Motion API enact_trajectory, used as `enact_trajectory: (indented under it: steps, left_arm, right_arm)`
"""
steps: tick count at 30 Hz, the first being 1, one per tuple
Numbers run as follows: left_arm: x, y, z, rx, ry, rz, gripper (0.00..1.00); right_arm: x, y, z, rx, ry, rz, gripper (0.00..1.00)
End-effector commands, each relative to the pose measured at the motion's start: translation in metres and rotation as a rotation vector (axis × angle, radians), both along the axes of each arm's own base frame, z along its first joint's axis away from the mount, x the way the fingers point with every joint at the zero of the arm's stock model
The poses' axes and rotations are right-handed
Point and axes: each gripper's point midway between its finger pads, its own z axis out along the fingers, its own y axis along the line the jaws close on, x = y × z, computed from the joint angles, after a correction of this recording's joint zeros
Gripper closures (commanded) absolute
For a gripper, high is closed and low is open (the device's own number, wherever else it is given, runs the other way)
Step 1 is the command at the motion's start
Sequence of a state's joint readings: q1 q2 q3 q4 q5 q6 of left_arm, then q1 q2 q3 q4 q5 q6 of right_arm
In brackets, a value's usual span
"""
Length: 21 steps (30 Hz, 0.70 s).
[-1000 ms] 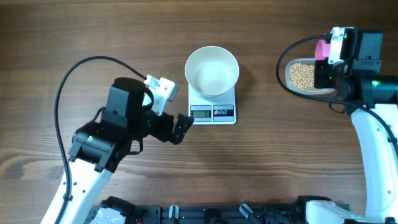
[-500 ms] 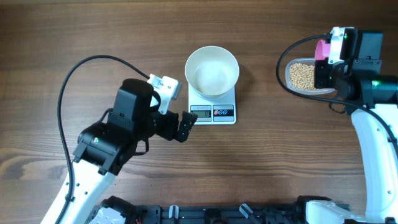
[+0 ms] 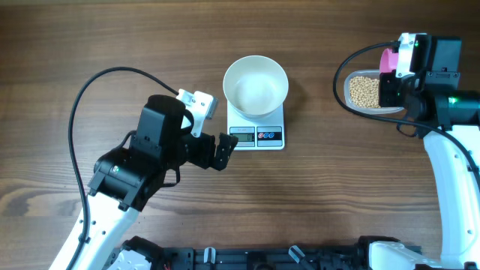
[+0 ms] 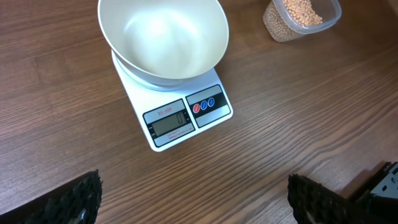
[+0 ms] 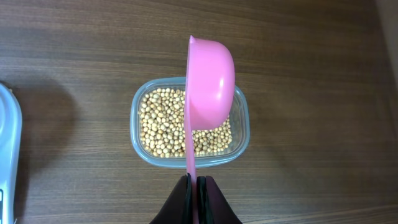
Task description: Scoop item into bowl and weigh 150g on scale
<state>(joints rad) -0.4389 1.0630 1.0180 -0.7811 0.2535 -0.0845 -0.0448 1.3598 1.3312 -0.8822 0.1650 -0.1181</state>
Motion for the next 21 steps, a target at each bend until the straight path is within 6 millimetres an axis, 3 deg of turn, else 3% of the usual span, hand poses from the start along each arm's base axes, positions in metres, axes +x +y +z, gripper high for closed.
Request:
enact_trajectory:
  steps: [1, 14, 21]
  left_arm:
    - [-0.001, -0.004, 0.004, -0.003, -0.017, -0.036, 0.0]
    - [0.003, 0.002, 0.002, 0.007, -0.009, 0.024, 0.0]
    - [-0.003, -0.008, 0.0, 0.072, -0.046, -0.002, 0.0]
  right_arm:
    - [0.0, 0.0, -0.004, 0.002, 0.012, 0.01, 0.96]
    - [0.0, 0.0, -0.004, 0.002, 0.012, 0.01, 0.96]
    - [0.0, 0.0, -0.004, 0.002, 0.012, 0.01, 0.96]
